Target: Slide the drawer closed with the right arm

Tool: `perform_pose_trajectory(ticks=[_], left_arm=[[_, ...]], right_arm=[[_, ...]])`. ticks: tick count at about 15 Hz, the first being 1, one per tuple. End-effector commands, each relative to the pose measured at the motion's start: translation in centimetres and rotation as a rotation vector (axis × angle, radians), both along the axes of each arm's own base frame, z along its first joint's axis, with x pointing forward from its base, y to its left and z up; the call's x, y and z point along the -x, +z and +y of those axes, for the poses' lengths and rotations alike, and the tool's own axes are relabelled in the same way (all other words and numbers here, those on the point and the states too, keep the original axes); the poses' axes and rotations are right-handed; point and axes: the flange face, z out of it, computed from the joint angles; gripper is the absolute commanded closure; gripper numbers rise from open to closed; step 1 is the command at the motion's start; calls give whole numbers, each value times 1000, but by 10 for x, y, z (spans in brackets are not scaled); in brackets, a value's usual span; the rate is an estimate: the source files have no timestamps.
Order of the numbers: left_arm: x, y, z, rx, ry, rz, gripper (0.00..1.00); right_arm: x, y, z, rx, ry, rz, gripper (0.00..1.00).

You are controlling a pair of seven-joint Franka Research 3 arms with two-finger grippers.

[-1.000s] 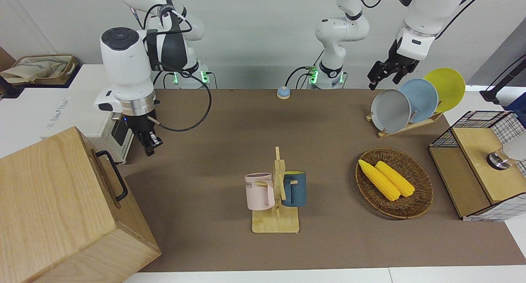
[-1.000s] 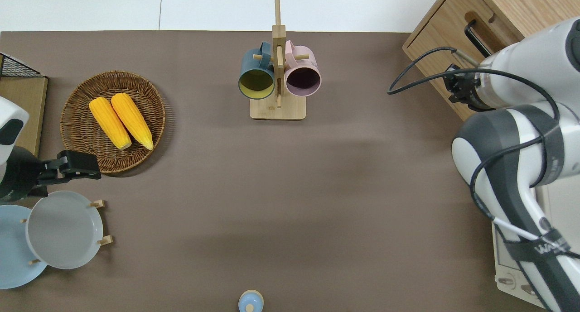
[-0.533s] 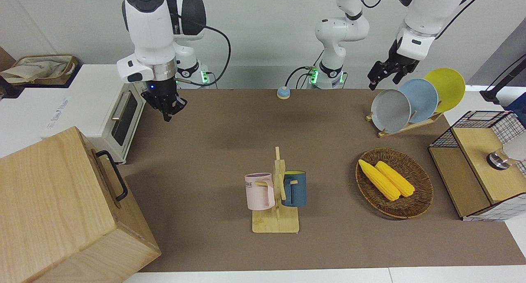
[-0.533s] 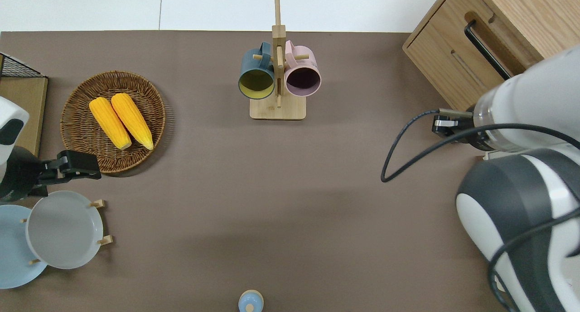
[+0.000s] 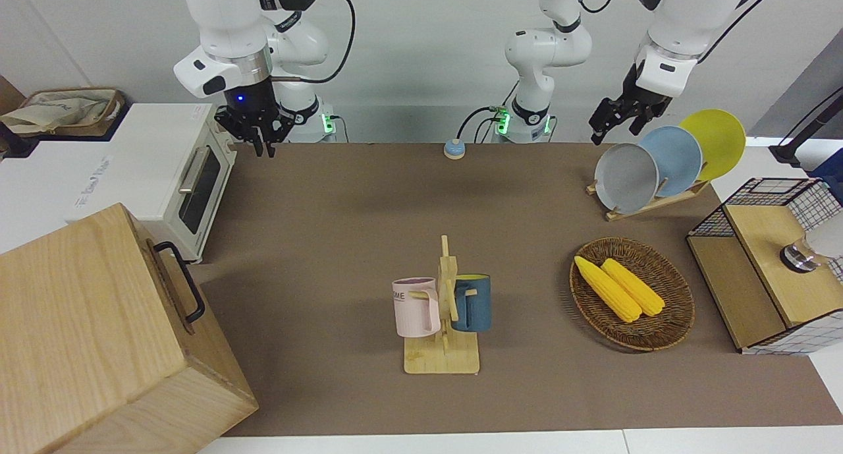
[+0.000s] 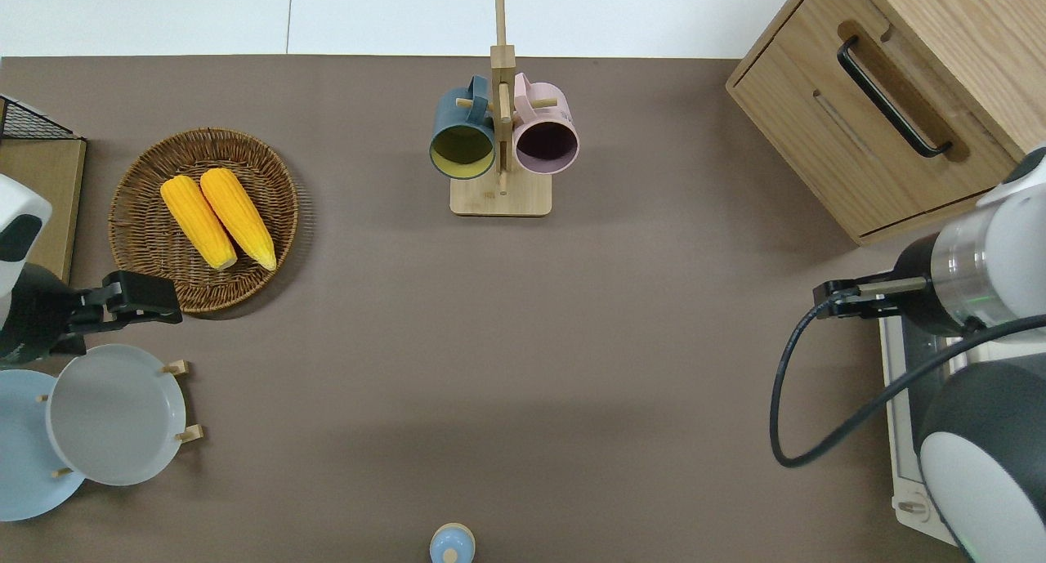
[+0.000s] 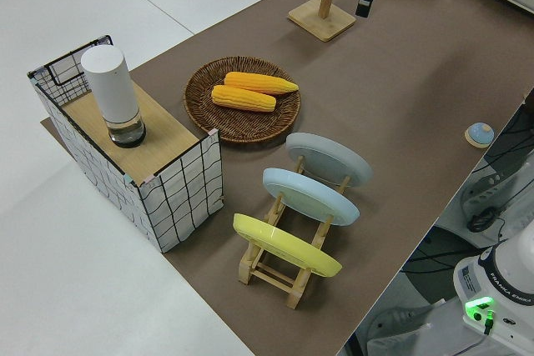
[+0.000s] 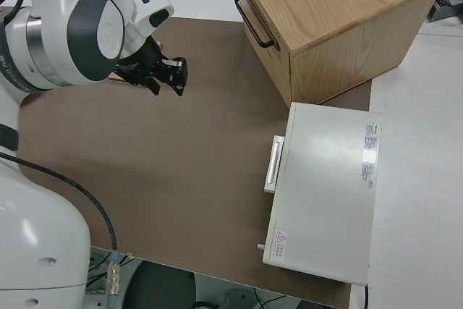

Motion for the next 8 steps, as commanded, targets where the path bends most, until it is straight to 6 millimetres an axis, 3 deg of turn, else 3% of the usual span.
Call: perform_pose_trajectory(ticks=[1, 8], left_arm=[[4, 5, 2, 1, -6, 5, 7], [4, 5, 2, 1, -6, 3, 7]], right_arm=[[10, -5, -3, -26, 26, 39, 19], [12, 4, -7, -42, 26, 30, 17]])
